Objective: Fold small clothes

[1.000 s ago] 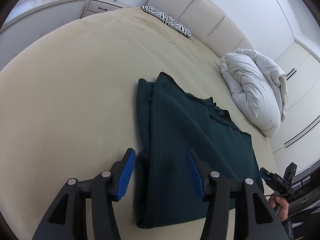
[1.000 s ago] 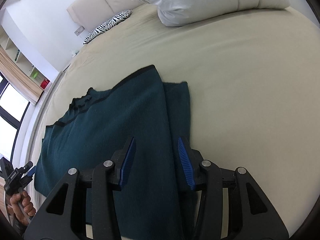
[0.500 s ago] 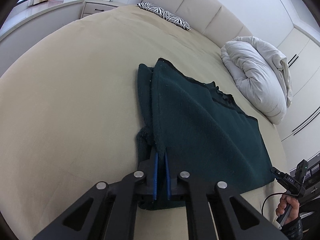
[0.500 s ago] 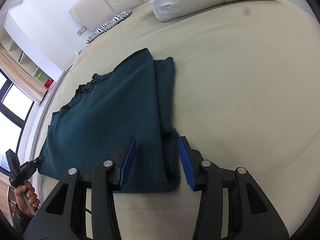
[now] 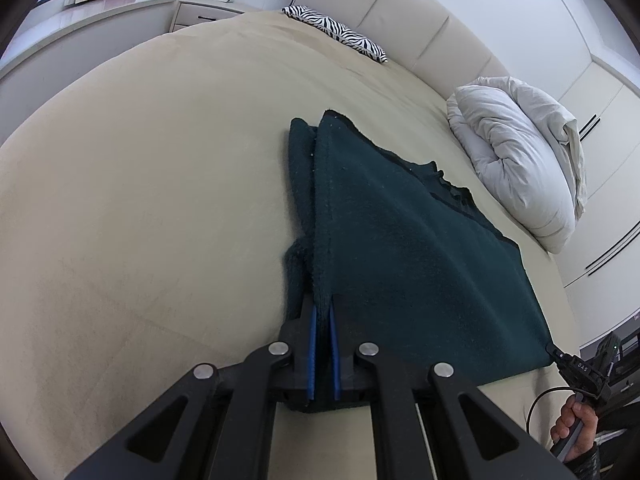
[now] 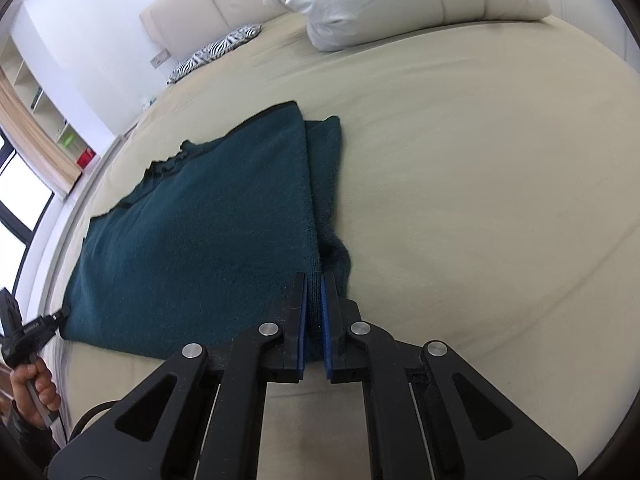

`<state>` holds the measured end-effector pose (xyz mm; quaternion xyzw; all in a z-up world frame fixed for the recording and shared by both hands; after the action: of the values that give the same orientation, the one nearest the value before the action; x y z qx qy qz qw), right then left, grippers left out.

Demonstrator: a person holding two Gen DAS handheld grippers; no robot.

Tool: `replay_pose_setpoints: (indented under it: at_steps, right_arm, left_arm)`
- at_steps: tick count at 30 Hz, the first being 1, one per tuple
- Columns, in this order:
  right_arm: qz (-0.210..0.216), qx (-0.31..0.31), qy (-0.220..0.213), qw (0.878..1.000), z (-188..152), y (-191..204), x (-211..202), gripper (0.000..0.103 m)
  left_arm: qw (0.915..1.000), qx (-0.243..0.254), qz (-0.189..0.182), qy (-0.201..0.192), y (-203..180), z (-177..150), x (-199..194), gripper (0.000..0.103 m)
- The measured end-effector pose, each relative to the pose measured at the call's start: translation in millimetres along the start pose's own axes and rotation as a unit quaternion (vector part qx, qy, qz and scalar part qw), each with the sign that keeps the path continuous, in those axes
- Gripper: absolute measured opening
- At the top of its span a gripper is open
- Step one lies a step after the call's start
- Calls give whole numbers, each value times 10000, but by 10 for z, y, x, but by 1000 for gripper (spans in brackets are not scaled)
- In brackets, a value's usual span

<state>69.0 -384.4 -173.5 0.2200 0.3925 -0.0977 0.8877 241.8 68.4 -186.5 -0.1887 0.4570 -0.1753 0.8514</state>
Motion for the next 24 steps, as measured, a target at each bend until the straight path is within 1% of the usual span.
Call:
replay_pose_setpoints:
  at_steps: [2, 4, 7, 10, 13, 14, 17, 18, 20, 24]
  right_arm:
    - [79, 265, -84, 9996, -39, -76, -42, 5]
    - [125, 456, -71, 9989, -109, -147, -32, 4]
    - [118, 612, -59, 9980, -188, -204, 9, 4]
    - [135, 701, -75, 9974, -193, -230, 25, 4]
    - [90, 637, -47, 9979, -208, -231, 62, 5]
    - [110, 582, 72, 9982, -230, -227, 111, 5]
    - [120, 498, 134, 9986, -193, -211, 114, 6]
    - [126, 451, 129, 9988, -186, -200, 106, 8]
    - [71, 349, 141, 9993, -176, -178, 118, 8]
    - [16, 369, 85, 9993, -147, -170, 158, 8]
  left_arm:
    - [10000, -6, -22, 7, 6, -1, 8, 7]
    - [10000, -2, -39, 13, 10, -2, 10, 7]
    - [10000, 16, -44, 35, 28, -12, 10, 7]
    - [10000, 27, -34, 39, 35, -16, 20, 7]
    - [10000, 29, -40, 33, 34, -25, 18, 7]
    - [10000, 25, -51, 18, 37, -32, 16, 7]
    - [10000, 23, -60, -23, 47, -59, 24, 7]
    - [10000, 21, -57, -29, 49, -56, 21, 7]
    - [10000, 37, -31, -68, 49, -68, 20, 7]
    - [10000, -2, -60, -62, 65, -74, 28, 7]
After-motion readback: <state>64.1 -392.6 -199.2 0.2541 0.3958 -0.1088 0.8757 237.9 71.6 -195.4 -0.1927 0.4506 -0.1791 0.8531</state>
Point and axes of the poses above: each gripper's, at about its wrist camera, not at the fingertips, and x roughly the way its jaws point, y to its left, z to its top, the point moved 7 cm from there along x, roughly the way its jaws point, and after that the axes turned 1 degree about -x, right-handed, at the moved point
